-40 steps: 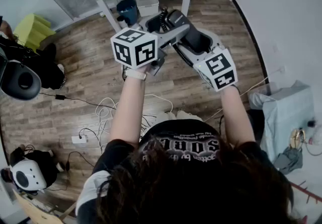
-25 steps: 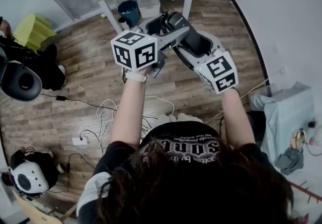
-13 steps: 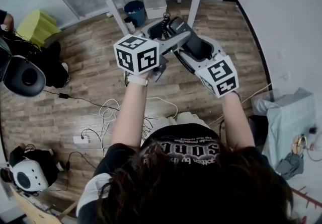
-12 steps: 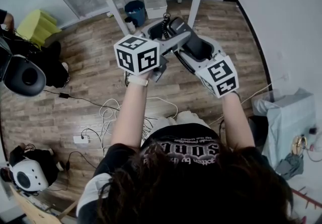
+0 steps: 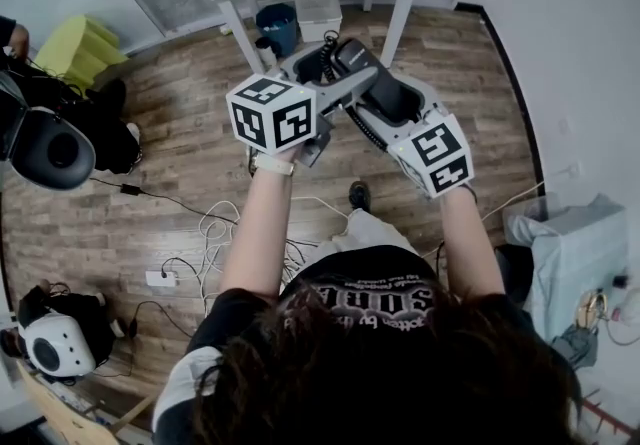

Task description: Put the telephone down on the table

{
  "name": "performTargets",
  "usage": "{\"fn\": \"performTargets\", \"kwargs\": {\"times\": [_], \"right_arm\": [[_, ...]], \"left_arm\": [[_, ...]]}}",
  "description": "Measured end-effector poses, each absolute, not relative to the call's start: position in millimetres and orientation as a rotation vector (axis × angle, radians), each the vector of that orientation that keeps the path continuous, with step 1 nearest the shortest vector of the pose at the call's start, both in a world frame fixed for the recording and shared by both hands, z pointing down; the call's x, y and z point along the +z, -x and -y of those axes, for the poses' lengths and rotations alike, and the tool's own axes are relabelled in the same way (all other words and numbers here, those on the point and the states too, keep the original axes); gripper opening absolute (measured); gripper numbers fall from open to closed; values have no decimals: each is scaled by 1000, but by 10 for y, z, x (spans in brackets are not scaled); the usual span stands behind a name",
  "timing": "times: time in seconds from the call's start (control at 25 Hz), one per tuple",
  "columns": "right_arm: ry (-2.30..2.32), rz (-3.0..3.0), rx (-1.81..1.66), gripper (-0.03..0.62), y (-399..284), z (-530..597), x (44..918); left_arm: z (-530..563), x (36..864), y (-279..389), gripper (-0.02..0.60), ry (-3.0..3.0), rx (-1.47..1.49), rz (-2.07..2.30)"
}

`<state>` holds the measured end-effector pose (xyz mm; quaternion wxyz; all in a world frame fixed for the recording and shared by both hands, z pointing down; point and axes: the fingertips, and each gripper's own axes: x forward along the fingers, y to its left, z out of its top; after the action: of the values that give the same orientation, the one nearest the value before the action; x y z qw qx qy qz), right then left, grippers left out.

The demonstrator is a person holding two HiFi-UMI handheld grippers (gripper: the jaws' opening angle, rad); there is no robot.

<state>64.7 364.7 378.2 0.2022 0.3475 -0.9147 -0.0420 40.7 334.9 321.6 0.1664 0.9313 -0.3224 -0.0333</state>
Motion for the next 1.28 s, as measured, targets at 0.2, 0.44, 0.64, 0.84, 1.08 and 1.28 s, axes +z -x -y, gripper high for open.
{"fn": "performTargets", "kwargs": {"times": [0.2,0.44,0.64,0.84,1.08,1.28], "right_arm": [[-937,2578,-109,290,-587,-3240,3817],[-907,2587,-95,290,-621,-2723,3840],[-897,2593,-98,290,-777,-2265,3815],[-889,2595,-97,290,-886,-1849,3786],[-863,2591,-92,290,-961,-1448,3813],[-841,2589,-92,290,-931,-1234,3835]], "left_arm": [[-2942,3223,-337,357,-2637,-91,969],[-2418,3242,-360,357,-2615,-88,1003],[-1970,3230,-524,357,-2613,-79,1007],[-1551,3185,-622,357,-2610,-82,1031],[-1151,3238,-696,356,-2591,-86,1034],[-941,3274,-665,356,-2576,-85,1044]]}}
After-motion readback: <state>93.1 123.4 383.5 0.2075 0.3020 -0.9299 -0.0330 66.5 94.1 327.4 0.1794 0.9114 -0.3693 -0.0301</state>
